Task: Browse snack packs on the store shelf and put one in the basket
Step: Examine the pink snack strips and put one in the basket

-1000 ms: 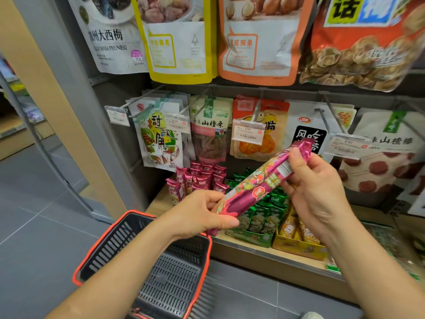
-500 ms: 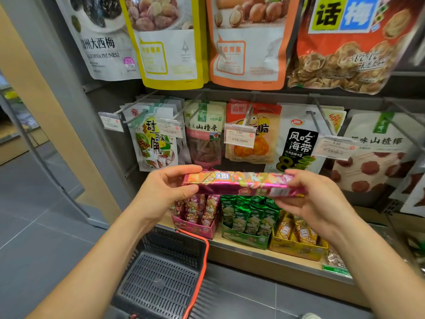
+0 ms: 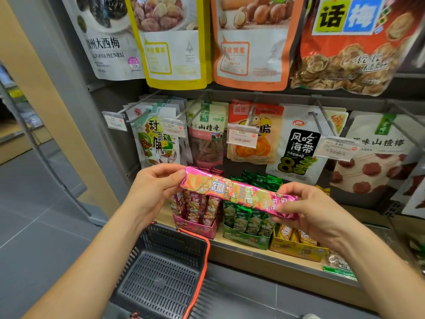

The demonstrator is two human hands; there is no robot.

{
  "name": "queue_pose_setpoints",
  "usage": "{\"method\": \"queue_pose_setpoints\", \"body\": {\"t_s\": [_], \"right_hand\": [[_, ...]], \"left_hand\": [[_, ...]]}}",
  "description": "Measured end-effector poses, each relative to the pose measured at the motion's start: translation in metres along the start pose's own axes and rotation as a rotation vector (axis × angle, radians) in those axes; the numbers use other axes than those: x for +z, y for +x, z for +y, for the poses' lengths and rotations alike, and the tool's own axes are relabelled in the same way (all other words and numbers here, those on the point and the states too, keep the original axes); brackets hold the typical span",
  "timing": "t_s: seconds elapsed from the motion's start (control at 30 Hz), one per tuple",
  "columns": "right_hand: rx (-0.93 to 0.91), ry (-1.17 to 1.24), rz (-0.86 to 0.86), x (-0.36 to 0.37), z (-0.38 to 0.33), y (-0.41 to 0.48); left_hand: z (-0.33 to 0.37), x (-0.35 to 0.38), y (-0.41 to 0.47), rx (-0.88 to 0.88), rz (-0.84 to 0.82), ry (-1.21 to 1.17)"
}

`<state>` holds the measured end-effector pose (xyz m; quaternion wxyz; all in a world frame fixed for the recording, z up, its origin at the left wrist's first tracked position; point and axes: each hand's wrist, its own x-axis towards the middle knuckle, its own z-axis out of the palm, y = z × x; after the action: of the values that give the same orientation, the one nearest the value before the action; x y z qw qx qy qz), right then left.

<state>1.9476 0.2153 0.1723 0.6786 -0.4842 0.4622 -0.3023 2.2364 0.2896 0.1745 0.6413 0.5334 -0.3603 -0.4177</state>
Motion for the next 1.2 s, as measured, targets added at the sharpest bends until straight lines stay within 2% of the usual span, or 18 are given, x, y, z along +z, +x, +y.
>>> {"method": "queue_pose_setpoints", "body": {"t_s": [0.13,0.23,0.4,0.57,0.67,0.73,0.87,1.0,1.1,1.2], "right_hand": [[-0.027,0.036,-0.048,0.005,-0.001,-0.003],[-0.034,0.008,-0.052,0.007,0.001,-0.004],[-0.043,0.027,-0.112,0.011,0.001,-0.004],[-0.055,0.086,-0.129,0.015,0.001,-0.004],[-0.087,0.054,-0.122,0.016,0.002,-0.002],[-0.126,0.0,-0.094,0.016,0.003,-0.001],[-0.182,-0.026,0.033,0.016,0.005,-0.001],[-0.193,0.116,0.012,0.011,-0.004,-0.003],[-0.202,0.314,-0.107,0.003,-0.015,-0.007],[-0.317,0.256,-0.063,0.005,-0.018,-0.009]], "left_hand": [[-0.006,0.003,0.003,0.035,0.054,0.015],[-0.012,0.007,0.005,0.051,0.053,0.192],[-0.015,0.008,0.009,0.133,0.194,0.396],[-0.014,0.009,0.009,0.197,0.234,0.447],[-0.014,0.009,0.01,0.157,0.248,0.349],[-0.014,0.008,0.009,0.1,0.198,0.23],[-0.012,0.003,0.01,-0.03,-0.032,0.088],[-0.015,-0.003,0.012,-0.076,-0.107,0.041],[-0.02,-0.004,0.015,-0.059,-0.099,0.17],[-0.03,0.003,0.018,-0.054,-0.129,0.434]]}}
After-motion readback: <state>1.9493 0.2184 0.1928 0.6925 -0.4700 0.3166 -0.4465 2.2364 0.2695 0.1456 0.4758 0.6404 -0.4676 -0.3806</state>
